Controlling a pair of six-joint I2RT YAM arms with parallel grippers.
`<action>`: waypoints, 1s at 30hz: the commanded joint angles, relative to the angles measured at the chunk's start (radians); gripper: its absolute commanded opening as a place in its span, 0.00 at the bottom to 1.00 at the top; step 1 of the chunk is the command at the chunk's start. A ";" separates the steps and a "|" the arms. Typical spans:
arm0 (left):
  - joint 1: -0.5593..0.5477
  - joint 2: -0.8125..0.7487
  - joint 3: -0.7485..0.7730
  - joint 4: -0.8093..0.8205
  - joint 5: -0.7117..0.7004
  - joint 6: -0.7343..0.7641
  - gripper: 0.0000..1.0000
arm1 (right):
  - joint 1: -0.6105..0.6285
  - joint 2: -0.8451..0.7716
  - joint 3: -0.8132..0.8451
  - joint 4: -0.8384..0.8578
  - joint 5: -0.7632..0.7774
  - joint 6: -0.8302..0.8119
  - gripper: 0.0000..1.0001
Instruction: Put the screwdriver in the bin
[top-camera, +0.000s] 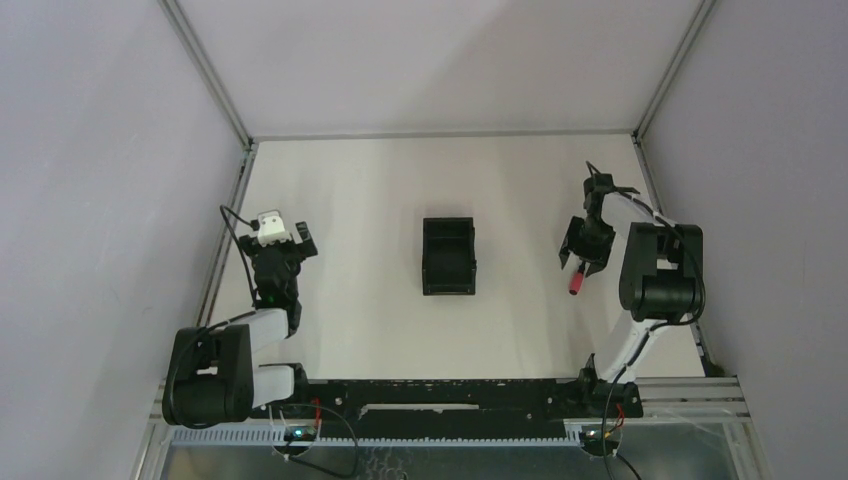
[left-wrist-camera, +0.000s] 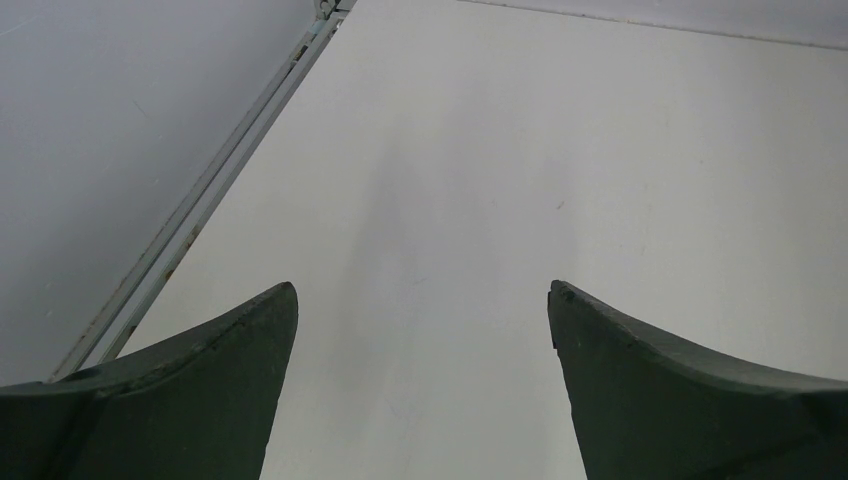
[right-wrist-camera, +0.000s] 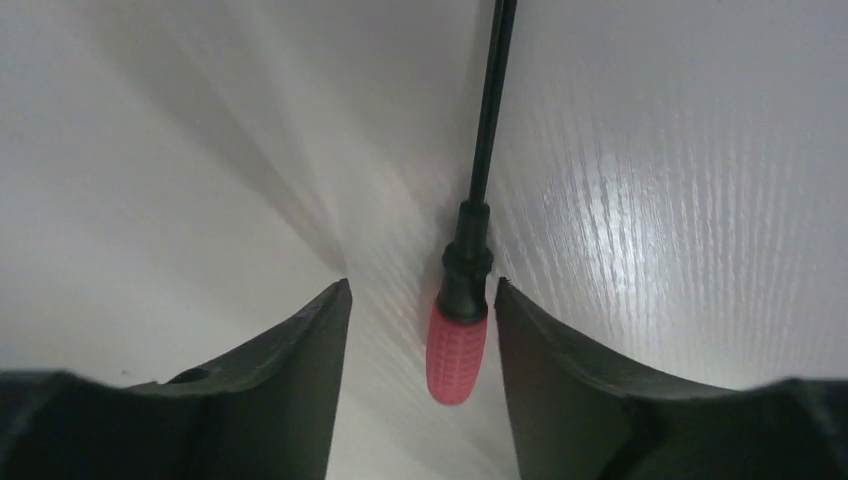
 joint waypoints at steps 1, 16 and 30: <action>0.004 -0.010 0.023 0.022 0.008 -0.011 1.00 | -0.006 0.034 -0.022 0.093 0.038 0.000 0.59; 0.004 -0.010 0.023 0.022 0.008 -0.012 1.00 | -0.019 -0.061 0.141 -0.175 0.086 -0.066 0.00; 0.004 -0.010 0.023 0.022 0.008 -0.012 1.00 | 0.346 -0.006 0.484 -0.362 0.010 0.071 0.00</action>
